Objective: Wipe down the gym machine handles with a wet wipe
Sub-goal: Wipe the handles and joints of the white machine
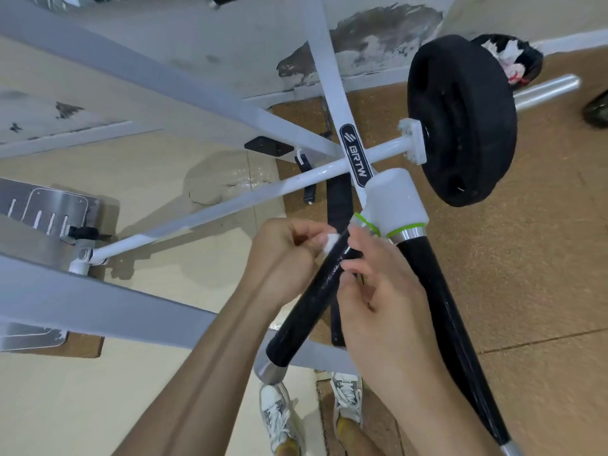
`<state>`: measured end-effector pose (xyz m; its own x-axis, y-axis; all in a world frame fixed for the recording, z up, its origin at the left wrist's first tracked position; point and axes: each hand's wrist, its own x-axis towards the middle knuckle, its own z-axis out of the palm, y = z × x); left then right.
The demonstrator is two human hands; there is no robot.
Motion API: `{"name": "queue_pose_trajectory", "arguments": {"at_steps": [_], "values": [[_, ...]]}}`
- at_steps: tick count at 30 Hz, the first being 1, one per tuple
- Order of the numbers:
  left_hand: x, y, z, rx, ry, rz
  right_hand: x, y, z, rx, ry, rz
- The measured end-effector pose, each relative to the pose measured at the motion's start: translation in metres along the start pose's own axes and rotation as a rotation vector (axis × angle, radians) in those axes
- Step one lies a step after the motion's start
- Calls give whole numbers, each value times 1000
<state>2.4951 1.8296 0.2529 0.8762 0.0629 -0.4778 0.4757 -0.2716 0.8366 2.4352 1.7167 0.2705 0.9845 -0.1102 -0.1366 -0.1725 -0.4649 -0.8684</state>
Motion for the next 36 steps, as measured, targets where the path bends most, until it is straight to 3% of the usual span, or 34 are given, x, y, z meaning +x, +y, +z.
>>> {"name": "queue_pose_trajectory", "arguments": {"at_steps": [7,11,14,20,24,26,30,36], "values": [[-25,-9,-33,-531,-159,16,11,-18,1,418,-54,214],[-28,-12,-52,-339,-276,-47,3,-18,11,462,-22,275],[-31,-15,-58,-347,-221,-29,-2,-22,19,520,20,272],[-31,-22,-56,-848,-139,-121,-8,-21,25,1092,155,447],[-34,-21,-52,-835,-146,-156,-12,-21,29,1260,182,489],[-37,-19,-50,-647,-174,-103,-12,-22,30,1226,167,476],[-50,-11,-48,-190,-254,94,-9,-22,27,897,228,399],[-60,-11,-46,-256,-464,70,-9,-12,18,743,245,378]]}}
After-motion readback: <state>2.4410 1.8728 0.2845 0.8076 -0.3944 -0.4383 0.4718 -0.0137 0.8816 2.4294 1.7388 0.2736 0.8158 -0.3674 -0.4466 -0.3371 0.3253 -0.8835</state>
